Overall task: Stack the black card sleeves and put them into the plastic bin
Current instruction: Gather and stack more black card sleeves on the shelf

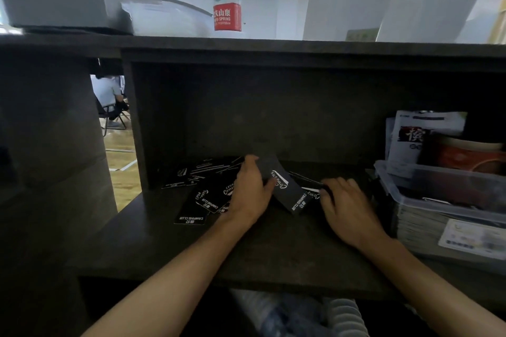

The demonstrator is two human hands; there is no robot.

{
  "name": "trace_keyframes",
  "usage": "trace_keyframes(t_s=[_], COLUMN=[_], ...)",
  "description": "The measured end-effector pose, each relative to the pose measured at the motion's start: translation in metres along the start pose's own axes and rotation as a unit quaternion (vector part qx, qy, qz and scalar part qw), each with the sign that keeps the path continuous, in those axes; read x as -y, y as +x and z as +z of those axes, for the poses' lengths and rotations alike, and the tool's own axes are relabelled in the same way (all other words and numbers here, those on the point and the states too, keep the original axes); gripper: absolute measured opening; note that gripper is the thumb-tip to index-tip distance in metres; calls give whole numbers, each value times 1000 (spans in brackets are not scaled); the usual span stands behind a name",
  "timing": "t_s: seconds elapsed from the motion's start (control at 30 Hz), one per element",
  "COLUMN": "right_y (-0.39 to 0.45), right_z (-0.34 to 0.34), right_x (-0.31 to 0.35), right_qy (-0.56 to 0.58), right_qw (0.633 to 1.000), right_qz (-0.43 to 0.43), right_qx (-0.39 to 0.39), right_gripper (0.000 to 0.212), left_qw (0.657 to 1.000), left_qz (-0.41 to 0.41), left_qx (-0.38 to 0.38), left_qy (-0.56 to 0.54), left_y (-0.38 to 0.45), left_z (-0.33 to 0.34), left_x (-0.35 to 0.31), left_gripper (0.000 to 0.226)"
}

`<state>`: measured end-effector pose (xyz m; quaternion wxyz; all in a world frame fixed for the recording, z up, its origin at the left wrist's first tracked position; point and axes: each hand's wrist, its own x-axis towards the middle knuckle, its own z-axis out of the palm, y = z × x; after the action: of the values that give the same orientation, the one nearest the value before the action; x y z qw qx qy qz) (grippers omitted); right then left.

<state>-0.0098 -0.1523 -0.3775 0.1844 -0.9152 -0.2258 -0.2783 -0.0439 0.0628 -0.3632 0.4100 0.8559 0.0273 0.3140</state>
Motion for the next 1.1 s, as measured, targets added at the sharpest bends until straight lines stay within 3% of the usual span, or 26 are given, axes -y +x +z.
trace_keyframes(t_s=[0.07,0.13,0.23,0.3,0.37,0.47,0.57,0.67,0.73,0.8,0.87,0.93,1.0,1.1], right_y=[0,0,0,-3,-3,1,4,3,2,2,1,1,0,1], right_z=[0,-2,-4,-4,-4,-4,-2,1,2,0,0,0,1,1], right_x=[3,5,7,6,4,6,11,14,14,13,12,13,13,15], right_qy=[-5,-19,-33,-35,-51,-83,-116,-99,-71,-53,-37,-24,-23,-17], right_qw=[1000,1000,999,999,998,996,993,994,997,998,999,999,999,999], right_qz=[0,-16,-29,-35,-40,-27,-8,17,16,11,-2,-17,-26,-20], right_qx=[6,15,15,10,9,17,27,38,34,29,26,28,33,36], right_gripper=[47,44,37,35,34,35,37,44,44,44,46,49,48,45], left_qw=[976,936,944,970,968,930,929,944,968,994,990,955,928,949], left_qz=[39,102,173,137,74,-45,-65,-100,-89,-46,-29,-36,-32,-15], left_qx=[-15,14,73,38,-14,38,50,56,36,-28,-108,-134,-112,-44], left_qy=[212,336,273,198,239,362,362,309,231,96,-92,-262,-353,-312], left_y=[-3,-7,-10,-5,0,4,8,10,12,13,13,14,14,11], left_z=[3,6,1,-15,-34,-46,-40,-43,-48,-51,-52,-50,-46,-35], left_x=[1,-2,-5,3,19,37,37,36,36,33,26,20,20,22], left_gripper=[45,45,37,28,21,43,51,59,43,20,10,19,38,55])
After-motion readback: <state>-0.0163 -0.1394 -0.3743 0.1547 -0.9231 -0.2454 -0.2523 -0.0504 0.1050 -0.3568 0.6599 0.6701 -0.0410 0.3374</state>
